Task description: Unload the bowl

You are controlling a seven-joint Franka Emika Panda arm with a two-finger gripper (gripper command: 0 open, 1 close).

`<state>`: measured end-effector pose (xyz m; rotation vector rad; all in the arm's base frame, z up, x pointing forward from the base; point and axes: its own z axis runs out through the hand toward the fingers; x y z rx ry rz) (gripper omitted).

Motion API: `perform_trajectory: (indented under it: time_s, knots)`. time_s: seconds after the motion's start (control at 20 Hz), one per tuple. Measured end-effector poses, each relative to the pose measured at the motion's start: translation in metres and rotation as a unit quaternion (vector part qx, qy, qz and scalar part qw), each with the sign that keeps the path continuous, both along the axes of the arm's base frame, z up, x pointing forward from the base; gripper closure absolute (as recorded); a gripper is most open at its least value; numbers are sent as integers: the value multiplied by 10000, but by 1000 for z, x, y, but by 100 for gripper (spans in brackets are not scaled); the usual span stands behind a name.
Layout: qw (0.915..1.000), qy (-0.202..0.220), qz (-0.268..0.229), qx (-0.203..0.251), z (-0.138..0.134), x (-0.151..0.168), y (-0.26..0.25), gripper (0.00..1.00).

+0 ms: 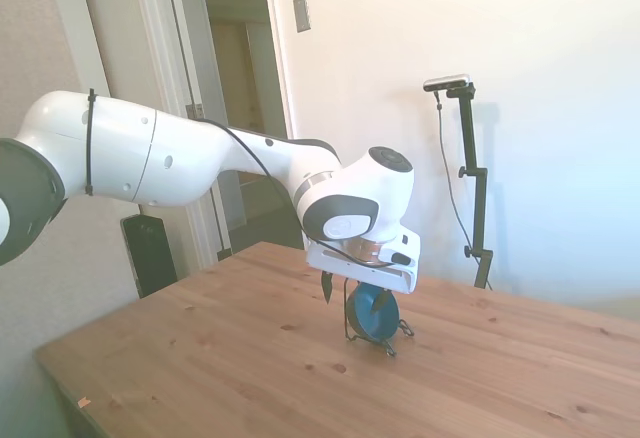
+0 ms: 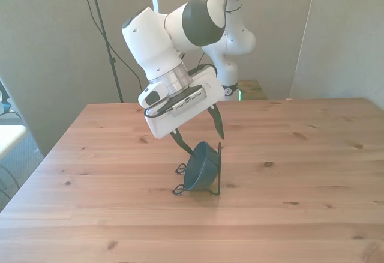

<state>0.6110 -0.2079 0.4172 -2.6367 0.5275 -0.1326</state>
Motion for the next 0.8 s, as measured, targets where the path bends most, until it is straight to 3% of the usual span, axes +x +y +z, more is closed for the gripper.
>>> perform_trajectory:
  time_s: [0.8]
  knots:
    - [9996, -31, 263, -33, -16, 5, -5, 100]
